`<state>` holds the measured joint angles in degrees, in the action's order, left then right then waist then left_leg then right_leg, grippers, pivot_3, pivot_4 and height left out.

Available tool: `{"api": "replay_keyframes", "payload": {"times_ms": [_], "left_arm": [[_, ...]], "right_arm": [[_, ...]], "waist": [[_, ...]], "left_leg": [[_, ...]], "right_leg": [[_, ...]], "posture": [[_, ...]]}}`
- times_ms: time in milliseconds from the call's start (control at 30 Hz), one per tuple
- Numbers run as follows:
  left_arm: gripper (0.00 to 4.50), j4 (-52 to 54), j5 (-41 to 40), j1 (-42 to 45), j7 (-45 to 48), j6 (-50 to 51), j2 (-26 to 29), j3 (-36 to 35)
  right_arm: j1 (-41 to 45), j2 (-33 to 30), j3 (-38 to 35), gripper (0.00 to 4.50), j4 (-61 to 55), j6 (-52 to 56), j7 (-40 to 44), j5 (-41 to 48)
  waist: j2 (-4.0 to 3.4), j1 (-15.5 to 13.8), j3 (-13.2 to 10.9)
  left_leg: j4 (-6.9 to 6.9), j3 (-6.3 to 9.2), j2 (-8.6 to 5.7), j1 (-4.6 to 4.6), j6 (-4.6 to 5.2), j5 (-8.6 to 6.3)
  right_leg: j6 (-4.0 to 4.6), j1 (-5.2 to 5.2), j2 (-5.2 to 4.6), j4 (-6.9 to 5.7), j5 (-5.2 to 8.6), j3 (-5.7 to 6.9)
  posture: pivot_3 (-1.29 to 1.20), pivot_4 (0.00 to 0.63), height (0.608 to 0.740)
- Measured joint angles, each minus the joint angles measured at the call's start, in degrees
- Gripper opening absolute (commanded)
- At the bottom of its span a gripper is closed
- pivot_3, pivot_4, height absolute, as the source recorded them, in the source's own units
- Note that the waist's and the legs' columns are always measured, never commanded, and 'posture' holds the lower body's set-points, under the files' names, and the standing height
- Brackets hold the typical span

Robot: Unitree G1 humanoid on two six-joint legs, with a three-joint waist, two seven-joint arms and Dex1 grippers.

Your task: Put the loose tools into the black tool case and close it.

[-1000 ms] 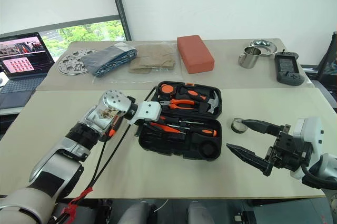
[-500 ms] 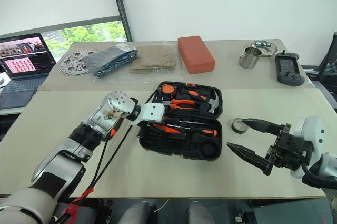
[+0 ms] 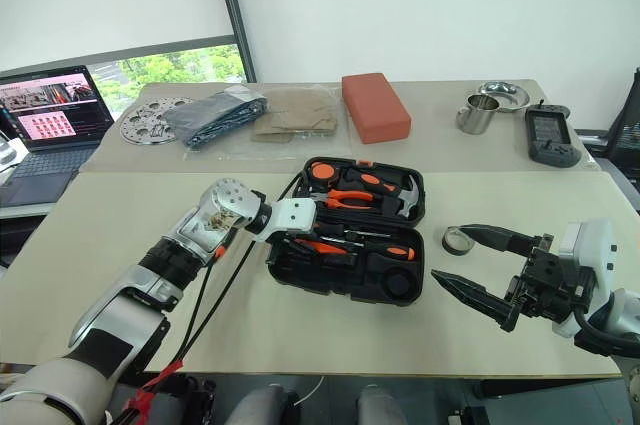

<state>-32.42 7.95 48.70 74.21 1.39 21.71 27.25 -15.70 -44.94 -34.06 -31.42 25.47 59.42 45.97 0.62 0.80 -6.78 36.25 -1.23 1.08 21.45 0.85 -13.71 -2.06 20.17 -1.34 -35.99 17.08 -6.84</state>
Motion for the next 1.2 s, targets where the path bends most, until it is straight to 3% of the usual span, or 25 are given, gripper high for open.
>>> {"api": "replay_keyframes", "payload": {"times_ms": [133, 200, 233, 467, 867, 1200], "left_arm": [[0.47, -2.04, 0.0, 0.18, -0.41, -1.53, -0.53, -0.39], [1.47, -2.39, 0.0, 0.18, -0.55, -1.93, -0.63, -0.54], [1.59, -2.75, 0.0, 0.17, -0.89, -2.19, -0.82, -0.84], [4.0, -4.41, 0.39, -0.33, -2.04, -4.32, -1.51, -1.23], [4.0, 5.41, -0.44, -2.18, 0.33, 2.56, 1.89, -1.66], [4.0, 15.73, -7.03, -2.03, 6.61, 12.28, 8.01, -5.81]], "right_arm": [[0.35, -0.03, 0.0, 4.5, 0.06, 0.0, 0.06, -0.12], [0.6, -0.04, 0.0, 4.5, 0.06, 0.0, 0.1, -0.13], [0.74, -0.04, 0.01, 4.5, 0.08, 0.0, 0.13, -0.14], [1.16, -0.37, 0.06, 4.5, 0.55, 0.0, 0.3, -0.22], [1.37, -0.45, 0.27, 4.5, 1.13, 0.0, 0.76, -0.47], [1.9, -0.57, 1.46, 4.5, 1.13, 0.0, 0.37, -0.73]], "waist": [[0.0, 0.01, 0.06], [0.0, 0.01, 0.07], [-0.01, 0.0, 0.07], [-0.02, -0.06, 0.09], [-0.04, 0.47, 0.07], [-0.06, 0.22, 0.05]], "left_leg": [[0.01, 0.25, -0.1, -0.13, 0.01, 0.01], [0.02, 0.3, -0.12, -0.14, 0.03, 0.02], [0.03, 0.32, -0.13, -0.13, 0.03, 0.02], [0.06, 0.39, -0.16, -0.1, 0.04, 0.03], [0.05, 0.56, -0.15, 0.5, 0.14, 0.09], [0.05, 0.76, -0.19, 0.55, 0.15, 0.1]], "right_leg": [[-0.1, -0.09, -0.05, -0.05, 0.03, -0.09], [-0.13, -0.09, -0.06, -0.05, 0.02, -0.1], [-0.14, -0.1, -0.06, -0.05, 0.01, -0.1], [-0.17, -0.03, -0.07, -0.06, 0.0, -0.09], [-0.19, 0.35, 0.03, -0.01, -0.03, -0.08], [0.12, 0.58, 0.05, 0.07, -0.2, -0.06]], "posture": [[0.0, 0.15, 0.74], [0.0, 0.15, 0.74], [0.0, 0.15, 0.74], [0.0, 0.15, 0.74], [0.0, 0.15, 0.74], [0.0, 0.15, 0.74]]}}
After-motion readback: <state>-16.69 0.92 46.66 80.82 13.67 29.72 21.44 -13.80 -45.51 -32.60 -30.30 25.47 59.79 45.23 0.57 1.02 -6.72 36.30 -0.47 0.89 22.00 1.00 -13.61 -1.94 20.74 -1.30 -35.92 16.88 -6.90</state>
